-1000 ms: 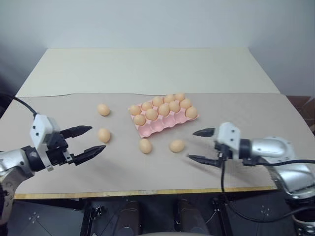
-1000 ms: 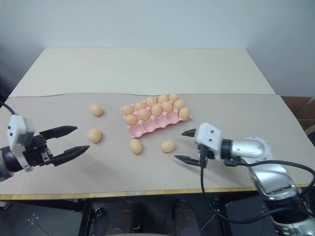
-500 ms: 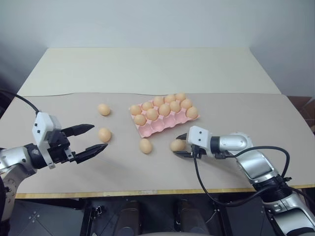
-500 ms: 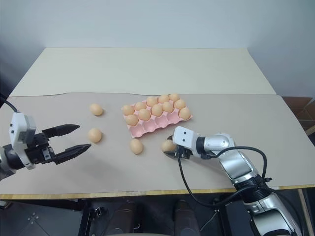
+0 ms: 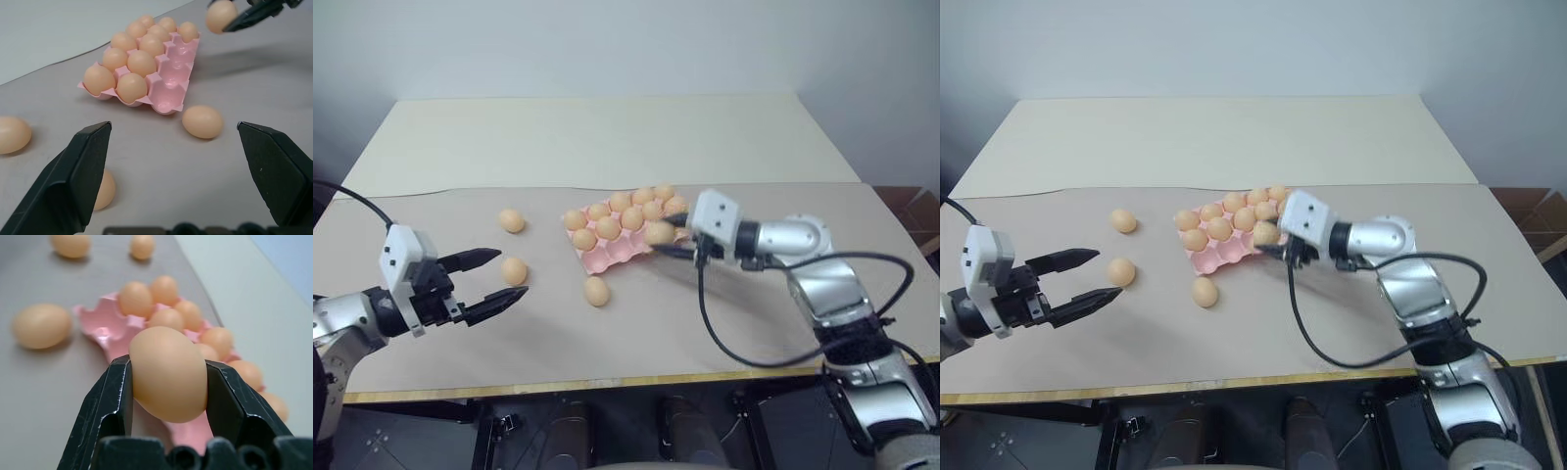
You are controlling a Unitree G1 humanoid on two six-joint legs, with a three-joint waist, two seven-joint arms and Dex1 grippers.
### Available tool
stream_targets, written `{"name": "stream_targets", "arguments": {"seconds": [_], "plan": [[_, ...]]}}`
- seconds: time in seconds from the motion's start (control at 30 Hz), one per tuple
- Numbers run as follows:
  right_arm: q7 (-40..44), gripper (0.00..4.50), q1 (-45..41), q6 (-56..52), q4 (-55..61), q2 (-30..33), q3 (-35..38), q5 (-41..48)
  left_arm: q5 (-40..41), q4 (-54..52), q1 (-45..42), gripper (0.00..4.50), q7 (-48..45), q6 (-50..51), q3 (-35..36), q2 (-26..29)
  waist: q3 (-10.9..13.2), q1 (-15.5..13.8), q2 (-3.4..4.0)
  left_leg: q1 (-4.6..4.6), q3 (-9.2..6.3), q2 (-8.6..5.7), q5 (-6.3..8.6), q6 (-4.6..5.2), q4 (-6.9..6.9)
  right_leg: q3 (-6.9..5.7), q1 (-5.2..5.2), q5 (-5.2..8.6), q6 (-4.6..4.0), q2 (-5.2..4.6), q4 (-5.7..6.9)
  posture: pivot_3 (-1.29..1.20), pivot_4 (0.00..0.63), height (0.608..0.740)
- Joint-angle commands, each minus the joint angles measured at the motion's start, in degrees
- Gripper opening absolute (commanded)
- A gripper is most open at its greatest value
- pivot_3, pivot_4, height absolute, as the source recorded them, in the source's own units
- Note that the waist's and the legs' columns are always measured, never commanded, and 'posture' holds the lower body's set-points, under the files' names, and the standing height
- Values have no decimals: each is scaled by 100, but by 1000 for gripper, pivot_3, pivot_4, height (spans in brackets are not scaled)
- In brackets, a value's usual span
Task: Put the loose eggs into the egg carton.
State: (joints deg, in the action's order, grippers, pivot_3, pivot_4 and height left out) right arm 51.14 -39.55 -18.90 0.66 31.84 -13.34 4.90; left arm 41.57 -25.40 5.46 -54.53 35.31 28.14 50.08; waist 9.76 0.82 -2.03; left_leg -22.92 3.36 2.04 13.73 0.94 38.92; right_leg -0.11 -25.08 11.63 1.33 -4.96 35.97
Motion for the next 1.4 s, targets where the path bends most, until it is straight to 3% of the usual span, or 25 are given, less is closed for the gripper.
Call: {"name": "stream_targets", "arguments": {"seconds": [0.03,0.2,0.47,0.67,0.9,1.07,1.2,1.4], "plan": [[-376,1944,-395,244,-946,-145,-14,-402,6,-125,-19,4500,64,-60,74,16,0,-8,0,-5,0,-1,0,0,0,0,-3,-8,-13,0,-1,0,150,740],[-502,1944,-593,456,-1620,-424,-52,-594,38,-202,92,4500,110,-45,168,12,0,2,0,-26,-2,-3,0,0,-5,0,-18,-22,-5,-1,-6,0,150,740],[-450,4472,-476,249,-1364,-405,-14,-646,76,-258,195,4500,180,-35,224,13,0,5,0,-26,-3,-3,0,0,-8,0,-19,-22,-4,-1,-7,0,150,740],[-129,4472,93,-351,110,170,686,5,22,-165,107,4500,198,-82,106,24,0,-36,1,-29,-5,-4,0,0,-8,-2,-19,-21,-3,-3,-9,0,150,740],[687,4472,1716,-712,1862,978,2216,1659,-34,-11,74,4500,57,-199,71,33,0,-38,0,-25,-5,-4,1,1,-9,-4,-13,-14,8,-4,-12,0,150,740],[1116,4472,2929,-695,2275,1643,3083,2123,-163,108,152,4500,-41,-337,125,28,0,-39,0,-16,-2,-4,1,0,-6,-3,-6,16,19,-6,-12,0,150,740],[1262,4472,3509,-485,2374,1834,3268,2196,-184,144,216,4500,-99,-432,152,17,0,-10,0,-4,1,-1,1,0,-7,1,0,26,9,-6,-10,0,150,740],[1009,4472,3298,-415,2277,1779,3021,2159,-172,150,173,4500,-136,-410,159,43,0,-10,0,7,10,1,1,0,-6,16,0,25,9,-2,-4,0,150,740]]}}
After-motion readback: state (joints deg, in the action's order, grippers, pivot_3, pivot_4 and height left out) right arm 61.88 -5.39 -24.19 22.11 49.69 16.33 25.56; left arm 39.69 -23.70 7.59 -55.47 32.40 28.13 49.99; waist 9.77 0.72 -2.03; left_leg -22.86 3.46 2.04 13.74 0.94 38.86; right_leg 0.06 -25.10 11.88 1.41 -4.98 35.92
